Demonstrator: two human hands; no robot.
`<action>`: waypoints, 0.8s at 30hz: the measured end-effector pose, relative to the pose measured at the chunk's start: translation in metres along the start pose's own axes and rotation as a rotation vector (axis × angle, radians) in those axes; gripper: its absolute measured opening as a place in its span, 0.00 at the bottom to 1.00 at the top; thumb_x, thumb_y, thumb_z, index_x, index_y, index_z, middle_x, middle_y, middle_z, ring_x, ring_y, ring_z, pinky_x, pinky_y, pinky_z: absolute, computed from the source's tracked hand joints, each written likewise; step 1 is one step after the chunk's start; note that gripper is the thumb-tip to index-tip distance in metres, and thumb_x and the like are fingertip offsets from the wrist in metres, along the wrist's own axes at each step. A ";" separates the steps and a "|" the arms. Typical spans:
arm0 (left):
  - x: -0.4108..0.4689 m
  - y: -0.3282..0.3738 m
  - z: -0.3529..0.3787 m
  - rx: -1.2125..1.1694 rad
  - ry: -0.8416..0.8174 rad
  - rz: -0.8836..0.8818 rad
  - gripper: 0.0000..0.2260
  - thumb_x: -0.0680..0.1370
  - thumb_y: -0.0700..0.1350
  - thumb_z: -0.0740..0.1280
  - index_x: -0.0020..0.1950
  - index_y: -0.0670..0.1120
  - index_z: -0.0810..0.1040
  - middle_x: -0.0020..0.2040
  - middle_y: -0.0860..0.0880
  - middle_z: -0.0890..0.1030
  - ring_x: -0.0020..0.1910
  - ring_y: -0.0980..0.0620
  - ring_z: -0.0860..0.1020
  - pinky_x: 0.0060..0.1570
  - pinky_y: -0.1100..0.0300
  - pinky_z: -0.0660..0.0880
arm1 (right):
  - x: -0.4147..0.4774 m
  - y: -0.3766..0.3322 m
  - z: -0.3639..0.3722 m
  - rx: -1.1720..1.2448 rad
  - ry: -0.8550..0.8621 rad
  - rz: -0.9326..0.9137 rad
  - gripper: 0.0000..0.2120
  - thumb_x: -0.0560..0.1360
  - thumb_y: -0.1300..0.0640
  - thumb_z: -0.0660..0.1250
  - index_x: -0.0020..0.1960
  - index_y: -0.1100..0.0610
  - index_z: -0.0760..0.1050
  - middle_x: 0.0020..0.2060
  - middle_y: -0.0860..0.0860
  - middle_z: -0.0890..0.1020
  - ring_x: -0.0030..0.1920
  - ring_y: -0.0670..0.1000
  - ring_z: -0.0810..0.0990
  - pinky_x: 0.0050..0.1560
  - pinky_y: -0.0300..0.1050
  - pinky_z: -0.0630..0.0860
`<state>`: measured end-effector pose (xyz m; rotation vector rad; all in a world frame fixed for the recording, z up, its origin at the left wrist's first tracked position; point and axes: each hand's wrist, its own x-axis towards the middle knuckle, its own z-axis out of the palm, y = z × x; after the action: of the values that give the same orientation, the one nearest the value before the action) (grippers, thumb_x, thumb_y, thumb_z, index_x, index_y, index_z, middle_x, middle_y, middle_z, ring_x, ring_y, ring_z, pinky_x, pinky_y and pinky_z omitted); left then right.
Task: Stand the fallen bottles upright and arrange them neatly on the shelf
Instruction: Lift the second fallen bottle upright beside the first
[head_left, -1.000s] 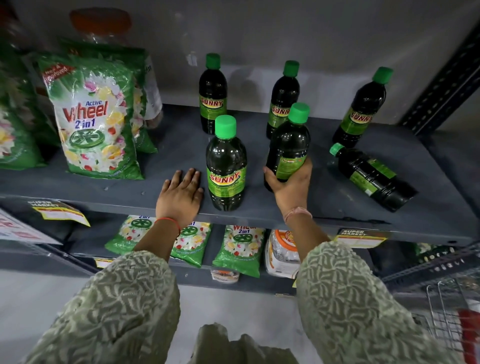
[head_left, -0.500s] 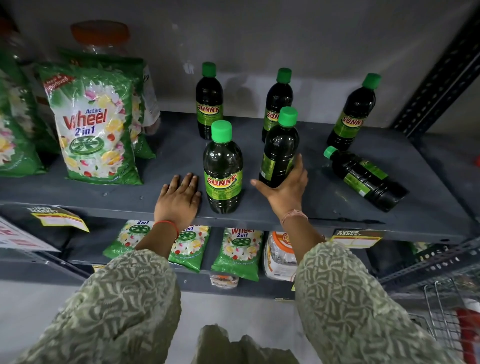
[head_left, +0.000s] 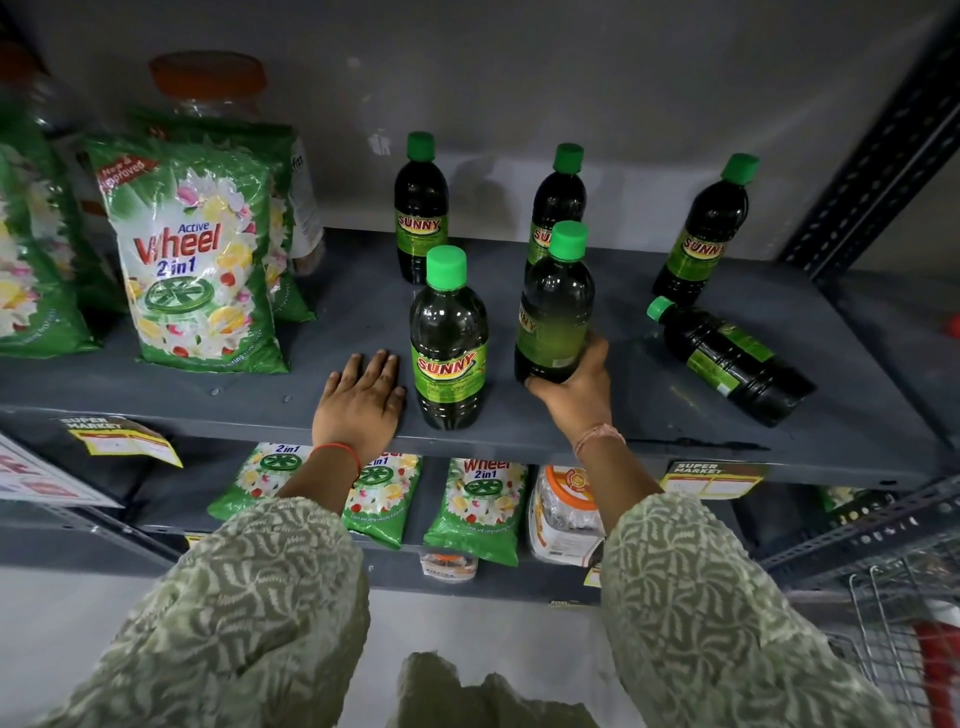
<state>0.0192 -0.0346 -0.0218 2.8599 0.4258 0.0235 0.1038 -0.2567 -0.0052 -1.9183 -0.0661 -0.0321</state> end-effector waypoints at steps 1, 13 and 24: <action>0.000 0.000 0.000 -0.002 -0.003 -0.001 0.22 0.80 0.50 0.48 0.74 0.49 0.52 0.78 0.51 0.53 0.77 0.47 0.49 0.75 0.51 0.48 | 0.001 0.001 -0.001 0.002 -0.014 0.000 0.34 0.64 0.65 0.73 0.65 0.60 0.61 0.51 0.52 0.75 0.54 0.53 0.76 0.47 0.37 0.69; 0.000 -0.001 0.000 0.007 -0.017 0.008 0.22 0.80 0.51 0.47 0.75 0.50 0.50 0.78 0.52 0.52 0.77 0.48 0.48 0.75 0.51 0.47 | 0.004 0.007 -0.011 -0.002 -0.112 0.022 0.32 0.62 0.67 0.75 0.61 0.61 0.64 0.59 0.59 0.77 0.59 0.57 0.75 0.62 0.52 0.71; 0.000 -0.003 -0.001 0.022 -0.035 0.021 0.23 0.80 0.50 0.47 0.75 0.48 0.50 0.78 0.50 0.51 0.77 0.46 0.49 0.75 0.50 0.48 | -0.012 0.021 -0.024 -0.010 -0.234 0.009 0.28 0.65 0.68 0.73 0.59 0.54 0.64 0.57 0.56 0.76 0.62 0.57 0.74 0.66 0.60 0.69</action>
<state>0.0188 -0.0320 -0.0218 2.8822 0.3922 -0.0274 0.0935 -0.2872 -0.0177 -1.9251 -0.2151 0.1991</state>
